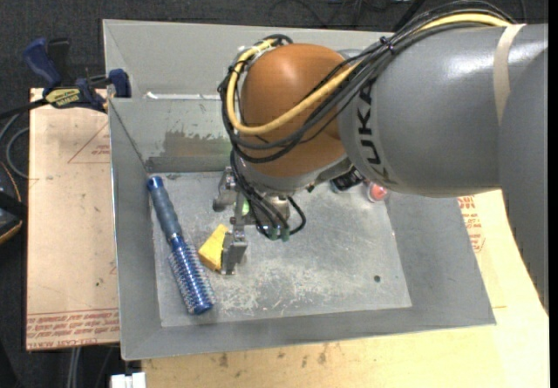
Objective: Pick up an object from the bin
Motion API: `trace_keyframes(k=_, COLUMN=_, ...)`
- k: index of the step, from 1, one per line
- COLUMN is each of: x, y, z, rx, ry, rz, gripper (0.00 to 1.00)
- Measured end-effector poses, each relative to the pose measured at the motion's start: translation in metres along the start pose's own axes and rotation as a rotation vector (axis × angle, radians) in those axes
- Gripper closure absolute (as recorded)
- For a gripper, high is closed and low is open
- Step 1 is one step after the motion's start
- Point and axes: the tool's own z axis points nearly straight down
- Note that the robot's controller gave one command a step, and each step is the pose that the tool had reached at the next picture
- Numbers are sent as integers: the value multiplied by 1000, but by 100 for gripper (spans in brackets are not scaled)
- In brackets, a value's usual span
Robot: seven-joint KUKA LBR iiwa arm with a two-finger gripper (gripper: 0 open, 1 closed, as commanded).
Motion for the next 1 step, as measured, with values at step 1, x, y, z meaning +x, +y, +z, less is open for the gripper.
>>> trace_keyframes(k=1, x=-30, y=-3, z=141, rx=-7, ry=-14, rz=206, gripper=0)
